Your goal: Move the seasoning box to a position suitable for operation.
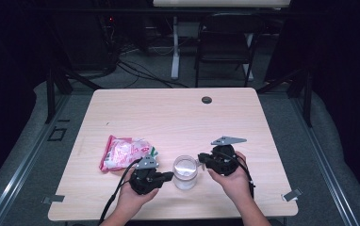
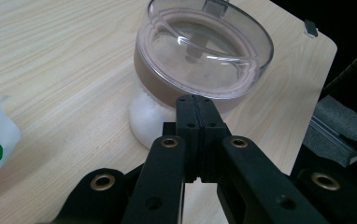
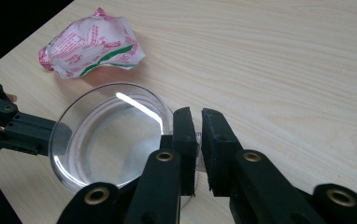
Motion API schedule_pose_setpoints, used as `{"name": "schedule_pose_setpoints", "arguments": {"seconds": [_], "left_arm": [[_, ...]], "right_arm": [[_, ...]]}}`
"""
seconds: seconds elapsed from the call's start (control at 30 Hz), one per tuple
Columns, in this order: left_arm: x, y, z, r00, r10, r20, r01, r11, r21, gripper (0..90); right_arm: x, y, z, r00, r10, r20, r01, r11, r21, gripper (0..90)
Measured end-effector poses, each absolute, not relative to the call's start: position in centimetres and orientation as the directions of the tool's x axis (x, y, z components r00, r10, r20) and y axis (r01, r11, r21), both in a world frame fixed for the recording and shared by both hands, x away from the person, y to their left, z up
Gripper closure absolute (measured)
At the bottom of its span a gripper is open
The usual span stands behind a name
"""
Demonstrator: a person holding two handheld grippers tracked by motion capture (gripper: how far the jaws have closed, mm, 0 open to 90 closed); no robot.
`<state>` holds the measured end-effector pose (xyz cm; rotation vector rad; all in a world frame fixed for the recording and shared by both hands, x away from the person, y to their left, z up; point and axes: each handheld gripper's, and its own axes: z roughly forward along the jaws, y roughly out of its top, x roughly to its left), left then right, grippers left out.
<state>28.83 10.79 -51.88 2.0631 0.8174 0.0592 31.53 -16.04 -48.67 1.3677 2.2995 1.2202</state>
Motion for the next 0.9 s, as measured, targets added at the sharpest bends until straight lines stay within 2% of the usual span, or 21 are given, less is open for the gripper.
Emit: {"name": "schedule_pose_setpoints", "arguments": {"seconds": [0.17, 0.43, 0.57, 0.67, 0.77, 0.9], "left_arm": [[29.0, 10.9, -51.6, 0.777, 0.555, -0.297, 0.541, -0.346, 0.767, 90.0], [29.2, 10.6, -51.1, 0.787, 0.546, -0.288, 0.527, -0.353, 0.773, 90.0], [29.5, 10.4, -50.8, 0.787, 0.544, -0.292, 0.526, -0.344, 0.778, 90.0], [30.0, 10.4, -50.4, 0.789, 0.535, -0.301, 0.524, -0.331, 0.785, 88.2], [30.2, 10.4, -50.1, 0.79, 0.538, -0.295, 0.519, -0.328, 0.789, 85.0], [30.5, 10.2, -49.8, 0.791, 0.547, -0.274, 0.503, -0.328, 0.799, 80.2]], "right_arm": [[31.6, -16.2, -48.8, -0.548, 0.799, 0.248, 0.643, 0.213, 0.736, 84.7], [31.0, -16.6, -48.5, -0.557, 0.795, 0.239, 0.628, 0.215, 0.748, 80.7], [30.1, -16.8, -47.9, -0.584, 0.784, 0.213, 0.607, 0.247, 0.755, 75.1], [29.4, -16.7, -47.7, -0.623, 0.756, 0.202, 0.59, 0.284, 0.756, 67.9], [28.3, -16.2, -47.5, -0.66, 0.738, 0.144, 0.54, 0.331, 0.774, 58.7], [27.5, -16.0, -47.3, -0.673, 0.73, 0.115, 0.52, 0.356, 0.776, 54.7]]}}
